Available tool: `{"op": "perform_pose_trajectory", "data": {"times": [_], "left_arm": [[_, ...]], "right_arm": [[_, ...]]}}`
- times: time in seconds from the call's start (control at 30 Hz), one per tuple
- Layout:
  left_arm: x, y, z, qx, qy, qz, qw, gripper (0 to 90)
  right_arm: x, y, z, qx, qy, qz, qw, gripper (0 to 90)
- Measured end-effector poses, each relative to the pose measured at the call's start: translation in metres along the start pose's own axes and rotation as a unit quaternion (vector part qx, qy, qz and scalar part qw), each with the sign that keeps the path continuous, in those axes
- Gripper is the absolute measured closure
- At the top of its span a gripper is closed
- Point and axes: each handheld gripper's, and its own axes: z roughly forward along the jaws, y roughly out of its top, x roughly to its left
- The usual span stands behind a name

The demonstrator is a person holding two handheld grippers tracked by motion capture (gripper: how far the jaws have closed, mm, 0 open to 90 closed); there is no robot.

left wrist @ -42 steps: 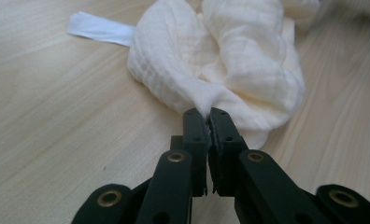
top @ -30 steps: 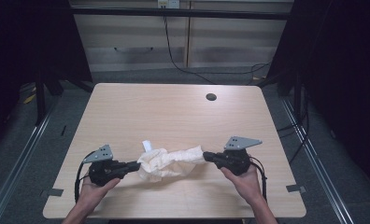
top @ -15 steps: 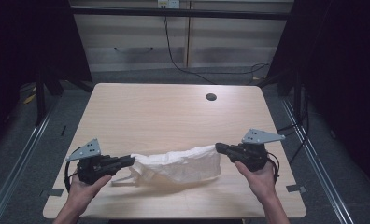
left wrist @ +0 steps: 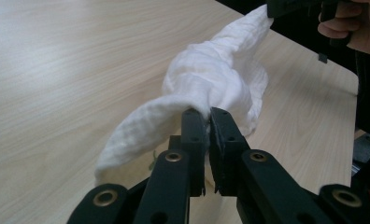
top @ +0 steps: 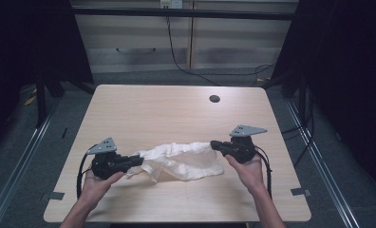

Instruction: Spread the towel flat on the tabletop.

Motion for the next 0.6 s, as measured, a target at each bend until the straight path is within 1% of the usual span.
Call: {"op": "perform_pose_trajectory", "data": {"times": [0.03, 0.07, 0.1, 0.13, 0.17, 0.2, 0.23, 0.27, 0.3, 0.37, 0.43, 0.47, 0.5, 0.53, 0.6], "left_arm": [[0.001, -0.001, 0.001, 0.003, 0.000, -0.001, 1.0000, 84.8], [0.002, -0.002, 0.003, 0.004, -0.004, -0.002, 1.0000, 84.9], [0.003, -0.003, 0.004, 0.007, -0.001, -0.001, 1.0000, 84.9], [0.003, -0.003, 0.004, 0.007, -0.001, -0.001, 1.0000, 84.9], [0.005, -0.005, 0.005, 0.012, 0.001, -0.003, 0.9999, 84.9], [0.005, -0.007, 0.005, 0.014, 0.000, -0.004, 0.9999, 84.9], [0.006, -0.008, 0.006, 0.014, -0.002, -0.006, 0.9999, 84.9], [0.006, -0.009, 0.006, 0.015, 0.000, -0.009, 0.9999, 84.4], [0.007, -0.009, 0.007, 0.017, 0.002, -0.010, 0.9998, 83.9], [0.009, -0.010, 0.008, 0.020, 0.004, -0.013, 0.9997, 83.1], [0.011, -0.010, 0.009, 0.022, 0.005, -0.016, 0.9996, 82.1], [0.011, -0.010, 0.009, 0.022, 0.012, -0.015, 0.9996, 78.5], [0.011, -0.010, 0.008, 0.017, 0.020, -0.015, 0.9995, 72.6], [0.011, -0.009, 0.007, 0.014, 0.024, -0.016, 0.9995, 69.7], [0.011, -0.008, 0.006, 0.013, 0.027, -0.014, 0.9995, 68.4]], "right_arm": [[0.000, 0.000, 0.003, 0.002, 0.004, 0.002, 1.0000, 86.3], [0.000, -0.001, 0.004, 0.002, 0.008, 0.007, 0.9999, 81.7], [-0.001, -0.002, 0.005, 0.003, 0.003, 0.007, 1.0000, 75.7], [-0.001, -0.002, 0.005, 0.003, 0.003, 0.007, 1.0000, 75.7], [-0.003, -0.006, 0.004, 0.005, -0.012, 0.014, 0.9998, 72.0], [-0.004, -0.009, 0.002, 0.007, -0.010, 0.012, 0.9998, 70.4], [-0.005, -0.013, 0.001, 0.014, -0.012, 0.014, 0.9997, 68.8], [-0.006, -0.017, 0.000, 0.022, -0.011, 0.014, 0.9996, 68.3], [-0.006, -0.023, -0.001, 0.032, -0.005, 0.010, 0.9994, 66.8], [-0.007, -0.035, -0.002, 0.052, -0.007, 0.004, 0.9986, 67.5], [-0.008, -0.047, 0.000, 0.063, 0.009, 0.008, 0.9979, 69.3], [-0.008, -0.053, 0.002, 0.074, 0.013, 0.006, 0.9972, 69.3], [-0.008, -0.058, 0.005, 0.086, 0.014, -0.005, 0.9962, 69.3], [-0.009, -0.062, 0.008, 0.093, 0.018, -0.013, 0.9954, 71.0], [-0.009, -0.065, 0.010, 0.098, 0.022, -0.012, 0.9949, 71.9]]}}
